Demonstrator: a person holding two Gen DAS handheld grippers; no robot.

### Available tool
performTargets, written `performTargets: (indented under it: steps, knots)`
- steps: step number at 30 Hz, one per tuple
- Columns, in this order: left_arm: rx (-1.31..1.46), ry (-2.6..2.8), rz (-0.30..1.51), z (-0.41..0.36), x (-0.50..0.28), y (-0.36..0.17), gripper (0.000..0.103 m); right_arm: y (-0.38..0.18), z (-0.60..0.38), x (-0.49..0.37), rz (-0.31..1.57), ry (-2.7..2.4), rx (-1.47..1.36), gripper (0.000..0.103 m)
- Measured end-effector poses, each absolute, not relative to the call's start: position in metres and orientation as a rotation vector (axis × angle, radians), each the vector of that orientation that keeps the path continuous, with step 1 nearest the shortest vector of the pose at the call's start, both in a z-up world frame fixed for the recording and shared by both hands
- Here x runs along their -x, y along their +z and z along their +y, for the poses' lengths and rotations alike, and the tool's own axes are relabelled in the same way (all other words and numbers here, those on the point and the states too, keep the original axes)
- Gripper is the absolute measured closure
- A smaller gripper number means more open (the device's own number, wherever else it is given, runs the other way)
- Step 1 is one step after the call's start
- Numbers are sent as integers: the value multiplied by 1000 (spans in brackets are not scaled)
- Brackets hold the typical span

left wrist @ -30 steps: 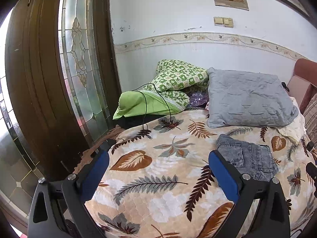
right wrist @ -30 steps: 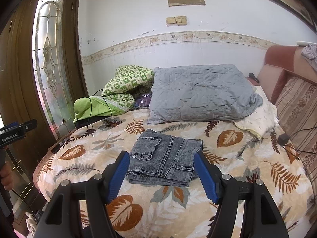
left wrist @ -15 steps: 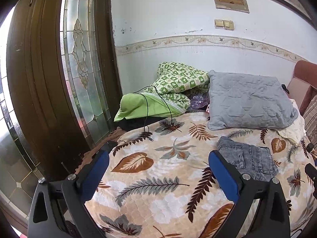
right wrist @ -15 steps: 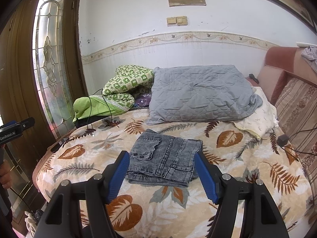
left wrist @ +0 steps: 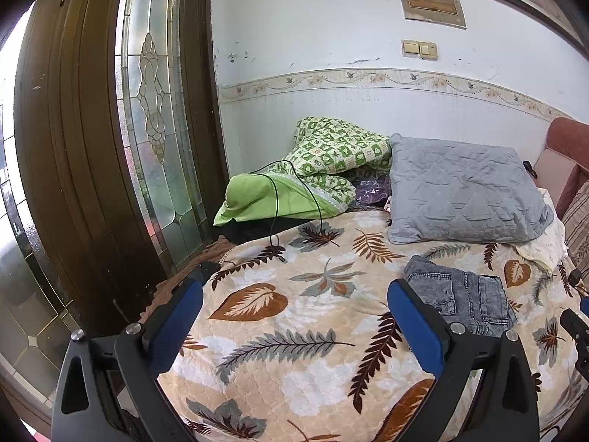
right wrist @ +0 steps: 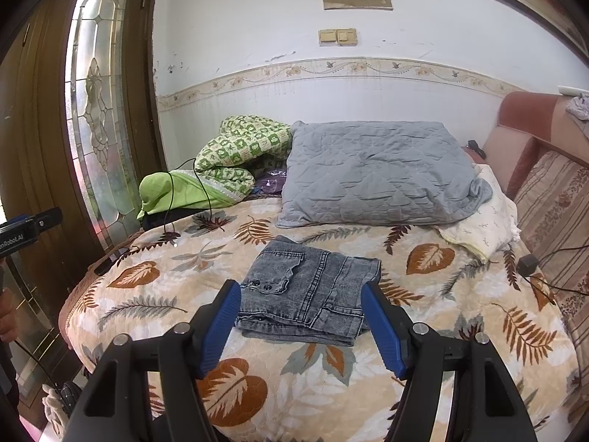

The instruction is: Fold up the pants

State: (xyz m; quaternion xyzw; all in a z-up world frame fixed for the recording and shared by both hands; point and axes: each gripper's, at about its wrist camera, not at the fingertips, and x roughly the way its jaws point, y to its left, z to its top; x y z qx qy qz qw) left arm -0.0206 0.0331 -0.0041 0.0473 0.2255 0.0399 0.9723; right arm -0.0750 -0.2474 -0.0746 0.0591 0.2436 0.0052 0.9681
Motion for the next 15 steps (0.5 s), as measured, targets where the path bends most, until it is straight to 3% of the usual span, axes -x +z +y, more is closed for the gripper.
performTargets:
  steps: [15]
  knots:
    - [-87, 53, 440, 41, 22, -5, 3, -77, -235, 70, 506, 26, -95, 32]
